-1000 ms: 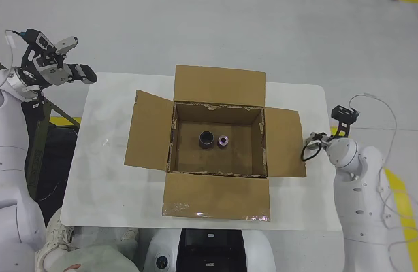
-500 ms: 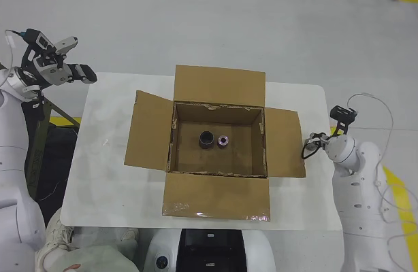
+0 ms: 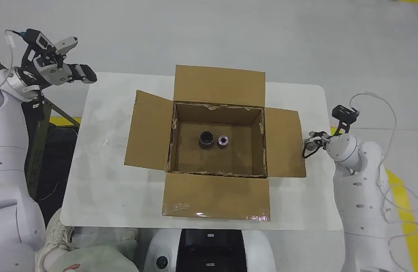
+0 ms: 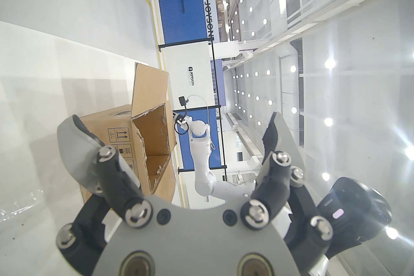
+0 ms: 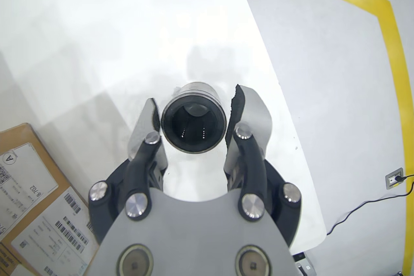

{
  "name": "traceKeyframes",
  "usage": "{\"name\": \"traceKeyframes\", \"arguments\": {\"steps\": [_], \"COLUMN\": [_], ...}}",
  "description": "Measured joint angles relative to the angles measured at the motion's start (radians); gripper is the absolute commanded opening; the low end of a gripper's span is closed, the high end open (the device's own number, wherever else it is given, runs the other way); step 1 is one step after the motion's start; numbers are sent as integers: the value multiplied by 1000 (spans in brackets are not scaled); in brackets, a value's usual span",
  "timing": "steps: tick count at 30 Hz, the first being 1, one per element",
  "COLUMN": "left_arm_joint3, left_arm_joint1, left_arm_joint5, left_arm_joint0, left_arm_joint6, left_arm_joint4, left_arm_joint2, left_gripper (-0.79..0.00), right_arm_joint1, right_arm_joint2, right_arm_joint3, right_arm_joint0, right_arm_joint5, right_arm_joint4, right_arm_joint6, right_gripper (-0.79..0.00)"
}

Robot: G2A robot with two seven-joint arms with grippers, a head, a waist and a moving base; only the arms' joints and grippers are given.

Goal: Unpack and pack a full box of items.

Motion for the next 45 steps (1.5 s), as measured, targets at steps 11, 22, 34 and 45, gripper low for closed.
{"name": "traceKeyframes", "arguments": {"steps": [11, 22, 34, 45], "left_arm_joint3": [0, 0, 0, 0], "left_arm_joint1": [0, 0, 0, 0], "left_arm_joint5": [0, 0, 0, 0], "left_arm_joint0": [0, 0, 0, 0], "left_arm_joint6": [0, 0, 0, 0], "left_arm_joint4": [0, 0, 0, 0], "left_arm_joint2": [0, 0, 0, 0], "left_gripper": [0, 0, 0, 0], "right_arm_joint1": [2, 0, -1, 3], "right_arm_joint2": [9, 22, -14, -121], "right_arm_joint3": [-90, -358, -502, -662], "right_arm_joint0": [-35, -150, -201, -306], "right_arm_joint5": [46, 91, 9, -124], "right_arm_joint4": [4, 18, 44, -35], "right_arm_joint6": [-26, -102, -189, -230], "right_gripper": [-219, -163, -95, -55]}}
